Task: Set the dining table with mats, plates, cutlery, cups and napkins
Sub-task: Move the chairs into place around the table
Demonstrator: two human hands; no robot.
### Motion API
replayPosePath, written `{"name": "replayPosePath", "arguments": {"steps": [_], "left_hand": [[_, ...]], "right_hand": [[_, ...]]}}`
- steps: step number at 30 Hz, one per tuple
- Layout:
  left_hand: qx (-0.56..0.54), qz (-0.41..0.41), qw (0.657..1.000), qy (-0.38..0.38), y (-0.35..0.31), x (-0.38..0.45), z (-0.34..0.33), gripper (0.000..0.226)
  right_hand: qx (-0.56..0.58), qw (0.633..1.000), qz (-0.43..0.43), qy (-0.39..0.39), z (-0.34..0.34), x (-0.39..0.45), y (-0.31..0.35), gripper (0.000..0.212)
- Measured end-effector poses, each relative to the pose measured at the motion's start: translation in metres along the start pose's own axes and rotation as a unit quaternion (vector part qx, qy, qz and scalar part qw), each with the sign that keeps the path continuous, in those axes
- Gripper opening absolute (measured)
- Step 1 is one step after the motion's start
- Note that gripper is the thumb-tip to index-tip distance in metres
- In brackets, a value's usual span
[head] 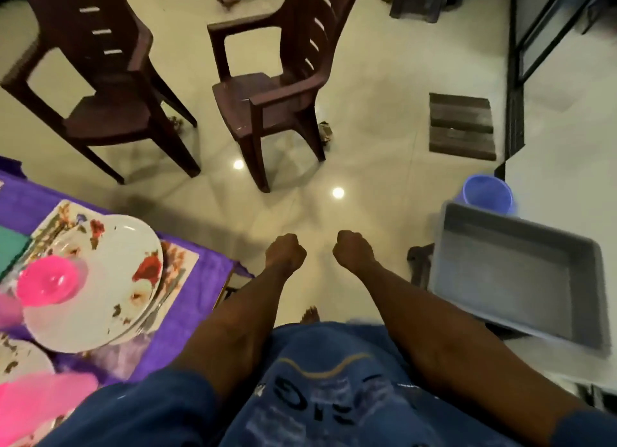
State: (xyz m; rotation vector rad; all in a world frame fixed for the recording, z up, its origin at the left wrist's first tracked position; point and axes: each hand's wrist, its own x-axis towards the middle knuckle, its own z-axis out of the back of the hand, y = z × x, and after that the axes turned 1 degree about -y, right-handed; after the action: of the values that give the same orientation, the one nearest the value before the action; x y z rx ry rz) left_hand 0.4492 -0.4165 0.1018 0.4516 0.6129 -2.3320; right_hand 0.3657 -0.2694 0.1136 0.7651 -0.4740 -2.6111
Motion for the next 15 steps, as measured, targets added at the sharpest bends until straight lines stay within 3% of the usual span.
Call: {"name": "replayPosePath", "arguments": {"steps": [4, 9, 15], "left_hand": [[0.010, 0.002, 1.000, -0.003, -0.046, 0.081, 0.026, 0.027], [-0.016, 0.009, 0.997, -0.078, -0.100, 0.205, 0.057, 0.024], [-0.087, 0.064, 0.979, -0.173, -0.203, 0.349, 0.130, 0.026]], "right_hand": [[0.017, 1.000, 0.019, 0.000, 0.041, 0.102, 0.014, 0.005], [-0.026, 0.997, 0.075, -0.017, 0.109, 0.241, 0.008, 0.016], [-0.060, 0.979, 0.179, -0.079, 0.241, 0.401, 0.021, 0.032]]}}
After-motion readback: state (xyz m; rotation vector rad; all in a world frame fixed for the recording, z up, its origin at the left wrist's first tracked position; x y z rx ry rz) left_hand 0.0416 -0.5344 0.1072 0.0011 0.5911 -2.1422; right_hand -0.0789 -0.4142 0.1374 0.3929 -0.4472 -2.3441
